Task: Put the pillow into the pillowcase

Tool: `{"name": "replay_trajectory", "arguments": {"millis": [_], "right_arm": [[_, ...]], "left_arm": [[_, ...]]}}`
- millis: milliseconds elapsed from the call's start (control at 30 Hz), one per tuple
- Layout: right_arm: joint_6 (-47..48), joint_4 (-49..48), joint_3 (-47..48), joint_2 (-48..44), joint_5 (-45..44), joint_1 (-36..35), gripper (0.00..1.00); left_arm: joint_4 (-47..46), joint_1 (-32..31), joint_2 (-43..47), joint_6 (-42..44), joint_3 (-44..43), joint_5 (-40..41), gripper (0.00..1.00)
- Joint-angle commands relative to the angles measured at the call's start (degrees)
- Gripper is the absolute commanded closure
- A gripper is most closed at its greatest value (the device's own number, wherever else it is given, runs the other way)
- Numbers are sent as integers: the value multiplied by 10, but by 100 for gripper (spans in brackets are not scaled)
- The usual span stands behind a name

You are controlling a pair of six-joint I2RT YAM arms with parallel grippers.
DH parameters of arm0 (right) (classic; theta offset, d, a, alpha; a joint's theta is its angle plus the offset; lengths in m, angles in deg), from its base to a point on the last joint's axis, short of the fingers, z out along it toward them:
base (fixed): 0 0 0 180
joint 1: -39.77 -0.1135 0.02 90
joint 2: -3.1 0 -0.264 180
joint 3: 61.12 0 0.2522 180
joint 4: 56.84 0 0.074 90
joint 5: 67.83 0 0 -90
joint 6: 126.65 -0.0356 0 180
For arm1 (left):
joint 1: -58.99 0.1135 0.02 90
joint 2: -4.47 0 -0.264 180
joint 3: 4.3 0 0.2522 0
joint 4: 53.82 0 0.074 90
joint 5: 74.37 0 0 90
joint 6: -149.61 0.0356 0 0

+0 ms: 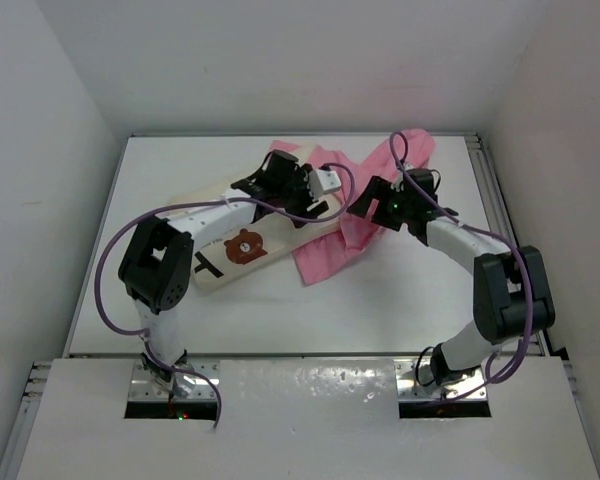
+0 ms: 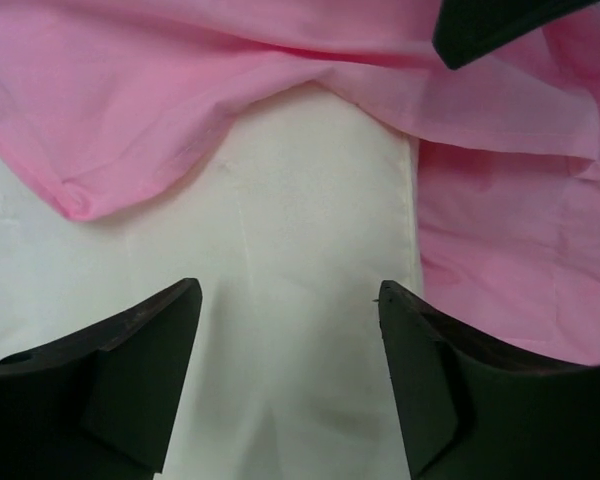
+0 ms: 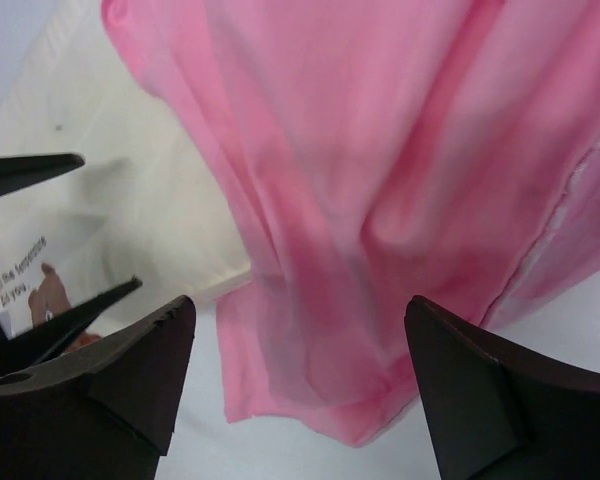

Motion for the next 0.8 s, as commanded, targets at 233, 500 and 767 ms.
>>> {"name": "replay_trajectory", "arguments": {"millis": [233,500,767], "right_arm": [[-129,-18,109,130,-66,-9,11],[-161,5,197,227,-39,-26,8],[-148,1,225,258,-31,-27,22]], "left_arm": [[51,34,18,-81,-135,29,17],[93,137,-90,-215,-307,174,13],[114,243,-207,-171,-317,248,32]]}}
